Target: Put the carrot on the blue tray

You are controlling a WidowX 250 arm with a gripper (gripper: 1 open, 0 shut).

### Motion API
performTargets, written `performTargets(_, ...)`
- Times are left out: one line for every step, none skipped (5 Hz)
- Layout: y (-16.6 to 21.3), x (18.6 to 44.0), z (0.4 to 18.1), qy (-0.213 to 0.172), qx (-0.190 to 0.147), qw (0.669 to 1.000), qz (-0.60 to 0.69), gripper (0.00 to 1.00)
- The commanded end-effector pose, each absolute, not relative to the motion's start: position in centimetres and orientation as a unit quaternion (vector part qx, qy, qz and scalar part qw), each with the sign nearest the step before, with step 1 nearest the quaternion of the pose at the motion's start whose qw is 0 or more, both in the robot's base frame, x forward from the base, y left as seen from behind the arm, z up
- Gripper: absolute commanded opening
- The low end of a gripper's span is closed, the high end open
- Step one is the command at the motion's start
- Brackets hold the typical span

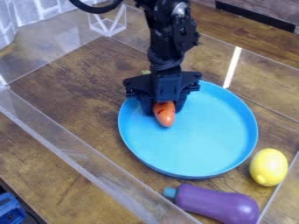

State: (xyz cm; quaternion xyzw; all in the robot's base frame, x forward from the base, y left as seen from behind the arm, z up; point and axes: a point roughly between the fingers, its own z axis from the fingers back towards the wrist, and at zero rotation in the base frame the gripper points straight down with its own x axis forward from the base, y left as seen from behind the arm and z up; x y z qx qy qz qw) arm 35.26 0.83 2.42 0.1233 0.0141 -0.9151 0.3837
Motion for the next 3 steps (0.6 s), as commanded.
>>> performTargets(1.46, 35.23, 2.04, 0.016, 0.122, 0.373, -0.92, 0.0)
performTargets(1.76, 35.39, 1.57, 0.017, 0.121, 0.358, -0.926, 0.0)
performTargets(1.94, 35.44, 1.14, 0.022, 0.118, 0.361, -0.925, 0.0)
